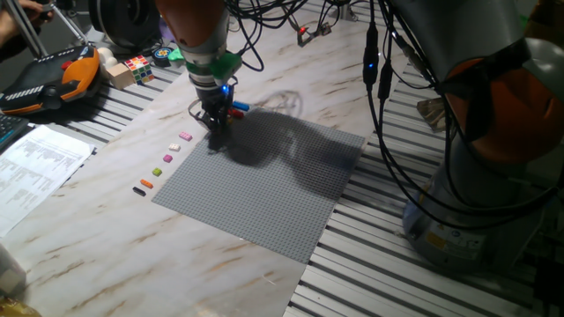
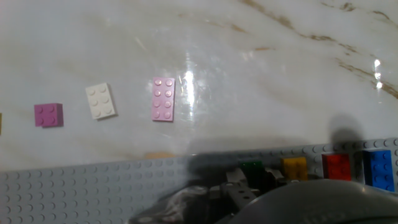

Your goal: Build with small Lego blocks

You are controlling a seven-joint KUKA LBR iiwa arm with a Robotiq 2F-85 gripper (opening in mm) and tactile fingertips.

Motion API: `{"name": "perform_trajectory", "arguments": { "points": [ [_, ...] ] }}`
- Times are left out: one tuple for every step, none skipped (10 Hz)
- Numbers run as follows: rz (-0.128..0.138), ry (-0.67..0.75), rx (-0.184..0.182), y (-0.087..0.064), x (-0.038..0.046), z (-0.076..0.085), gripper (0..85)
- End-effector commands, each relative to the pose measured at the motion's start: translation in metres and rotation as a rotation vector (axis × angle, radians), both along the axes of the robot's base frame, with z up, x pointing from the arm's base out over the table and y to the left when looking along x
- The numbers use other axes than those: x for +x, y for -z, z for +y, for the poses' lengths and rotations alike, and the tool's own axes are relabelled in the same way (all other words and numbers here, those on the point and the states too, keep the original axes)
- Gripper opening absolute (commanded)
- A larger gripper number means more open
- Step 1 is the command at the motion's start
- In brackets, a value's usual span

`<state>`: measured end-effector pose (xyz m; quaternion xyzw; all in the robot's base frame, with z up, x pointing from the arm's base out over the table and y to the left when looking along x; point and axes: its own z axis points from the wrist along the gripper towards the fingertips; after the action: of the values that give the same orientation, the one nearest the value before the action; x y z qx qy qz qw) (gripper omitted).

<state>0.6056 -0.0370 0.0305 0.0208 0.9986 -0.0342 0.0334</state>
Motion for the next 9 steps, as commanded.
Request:
{"name": "perform_trajectory", "arguments": {
  "points": [
    [0.002,0.000,0.000,-0.001,0.0000,0.000,33.0],
    [0.003,0.000,0.000,-0.002,0.0000,0.001,32.3],
    [0.009,0.001,0.000,-0.004,0.0002,0.002,31.3],
    [0.016,0.001,-0.005,-0.008,0.0004,0.003,30.0],
    [0.022,0.000,-0.008,-0.012,0.0010,0.004,28.3],
    [0.025,0.000,-0.008,-0.014,0.0010,0.005,23.3],
    [0.025,-0.003,-0.005,-0.013,0.0006,0.005,12.0],
    [0.022,-0.003,-0.001,-0.011,0.0003,0.006,0.7],
    [0.022,-0.001,0.002,-0.011,0.0002,0.006,0.7]
  ]
}}
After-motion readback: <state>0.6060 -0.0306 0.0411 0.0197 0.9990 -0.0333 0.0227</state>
